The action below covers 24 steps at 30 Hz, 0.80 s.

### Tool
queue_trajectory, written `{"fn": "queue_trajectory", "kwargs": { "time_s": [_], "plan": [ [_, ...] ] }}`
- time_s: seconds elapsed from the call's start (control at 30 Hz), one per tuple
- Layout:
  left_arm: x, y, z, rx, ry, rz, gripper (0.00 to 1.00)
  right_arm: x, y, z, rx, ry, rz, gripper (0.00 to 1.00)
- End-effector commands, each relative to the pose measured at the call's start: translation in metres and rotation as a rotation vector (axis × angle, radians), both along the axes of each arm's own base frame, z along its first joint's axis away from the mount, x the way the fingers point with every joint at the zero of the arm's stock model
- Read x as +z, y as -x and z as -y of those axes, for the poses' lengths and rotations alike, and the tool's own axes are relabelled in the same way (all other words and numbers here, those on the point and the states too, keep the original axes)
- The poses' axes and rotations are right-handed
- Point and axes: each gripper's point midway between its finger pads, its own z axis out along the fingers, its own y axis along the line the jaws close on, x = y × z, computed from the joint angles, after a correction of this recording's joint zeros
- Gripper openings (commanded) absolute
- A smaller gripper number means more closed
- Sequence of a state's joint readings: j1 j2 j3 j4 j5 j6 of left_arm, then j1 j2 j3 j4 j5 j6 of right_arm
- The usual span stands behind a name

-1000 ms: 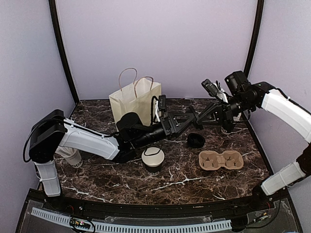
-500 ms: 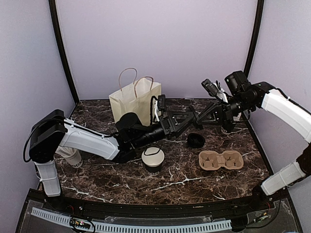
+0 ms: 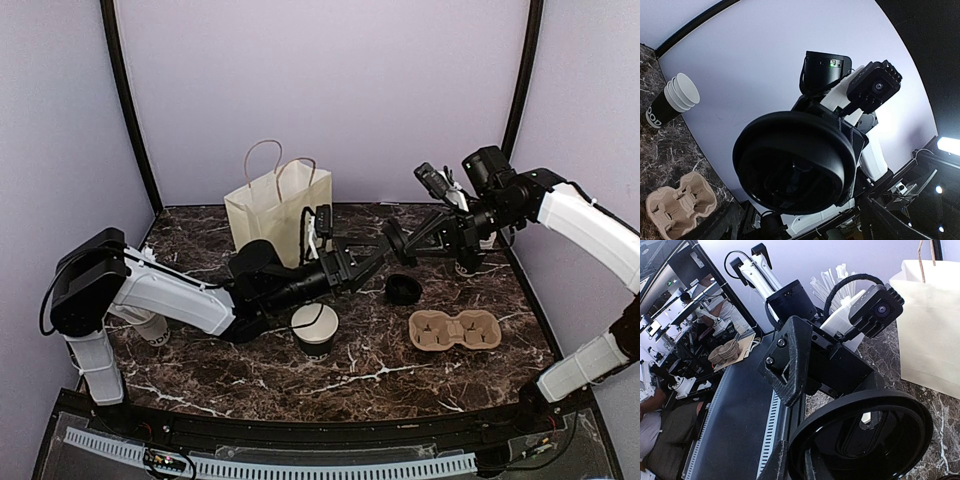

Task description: Pack the takeout coffee

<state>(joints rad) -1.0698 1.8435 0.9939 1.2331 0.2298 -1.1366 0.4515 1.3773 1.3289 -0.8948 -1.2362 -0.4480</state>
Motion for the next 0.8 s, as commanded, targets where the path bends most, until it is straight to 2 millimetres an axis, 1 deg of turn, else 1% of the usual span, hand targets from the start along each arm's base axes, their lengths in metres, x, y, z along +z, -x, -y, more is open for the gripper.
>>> {"fn": "queue_trajectory", "kwargs": {
  "time_s": [0.0, 0.17, 0.5, 0.67, 0.77],
  "plan": [
    [0.027, 0.002, 0.001, -0.009, 0.054, 0.029, 0.88, 0.011, 0.001, -0.003, 0.016, -0.022, 0.023, 0.13],
    [0.031, 0.000, 0.006, -0.014, 0.059, 0.026, 0.92, 0.016, 0.001, -0.003, 0.019, -0.028, 0.027, 0.13],
    [0.039, -0.002, 0.010, -0.016, 0.074, 0.035, 0.92, 0.019, 0.000, -0.004, 0.031, -0.042, 0.014, 0.12],
    [0.037, 0.000, 0.009, -0.025, 0.067, 0.025, 0.92, 0.018, -0.001, -0.004, 0.025, -0.035, 0.027, 0.12],
    [0.029, -0.001, 0.009, -0.017, 0.018, 0.001, 0.92, 0.019, 0.000, -0.003, 0.025, -0.034, 0.032, 0.12]
  ]
}}
